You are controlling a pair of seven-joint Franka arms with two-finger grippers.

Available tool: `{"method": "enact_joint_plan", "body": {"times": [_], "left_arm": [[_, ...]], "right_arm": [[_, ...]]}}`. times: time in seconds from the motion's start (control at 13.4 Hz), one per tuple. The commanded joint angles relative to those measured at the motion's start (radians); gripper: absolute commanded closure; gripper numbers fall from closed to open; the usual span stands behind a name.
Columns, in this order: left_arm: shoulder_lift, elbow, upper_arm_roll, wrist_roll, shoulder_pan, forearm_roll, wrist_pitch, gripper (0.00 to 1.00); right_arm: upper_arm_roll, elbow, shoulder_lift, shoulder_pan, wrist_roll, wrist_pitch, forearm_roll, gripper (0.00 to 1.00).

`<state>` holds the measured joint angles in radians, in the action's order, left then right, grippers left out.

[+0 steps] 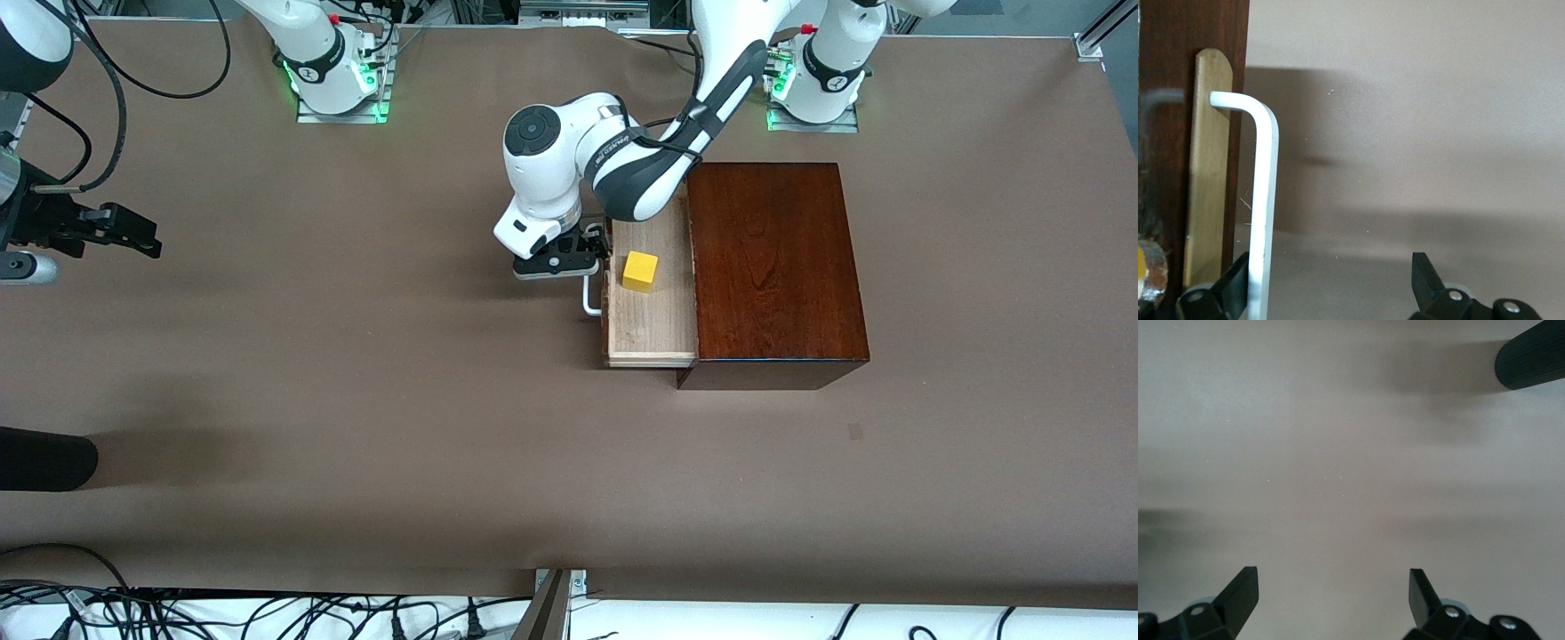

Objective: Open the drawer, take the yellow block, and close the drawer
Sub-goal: 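Pull the drawer out by its handle with the left gripper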

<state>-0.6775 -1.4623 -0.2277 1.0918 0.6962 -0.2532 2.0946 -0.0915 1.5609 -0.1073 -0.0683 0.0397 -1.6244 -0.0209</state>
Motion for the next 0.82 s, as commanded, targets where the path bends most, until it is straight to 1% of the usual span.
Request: {"method": "enact_joint_plan", "body": {"times": [0.0,0.22,0.37,0.52,0.75], "left_arm": [[-0.033,0.069,-0.012,0.030,0.040,0.065,0.018,0.00],[-0.005,0.053,-0.007,0.017,0.032,0.049,0.007,0.00],[0.010,0.056,-0.005,0.017,0.029,0.049,-0.062,0.00],[0.033,0.054,-0.007,0.019,0.028,0.054,-0.090,0.00],[0.065,0.045,-0.012,0.016,0.025,0.052,-0.142,0.00]], "right_arm": [[0.006,-0.028,-0.009,0.004,-0.006,0.009,0.010,0.00],[0.006,-0.030,-0.009,0.002,-0.007,0.011,0.009,0.00],[0.009,-0.030,-0.009,-0.001,-0.007,0.015,0.010,0.00],[0.009,-0.030,-0.008,-0.019,-0.007,0.018,0.012,0.00],[0.009,-0.030,-0.005,-0.096,-0.065,0.020,0.013,0.00]]}}
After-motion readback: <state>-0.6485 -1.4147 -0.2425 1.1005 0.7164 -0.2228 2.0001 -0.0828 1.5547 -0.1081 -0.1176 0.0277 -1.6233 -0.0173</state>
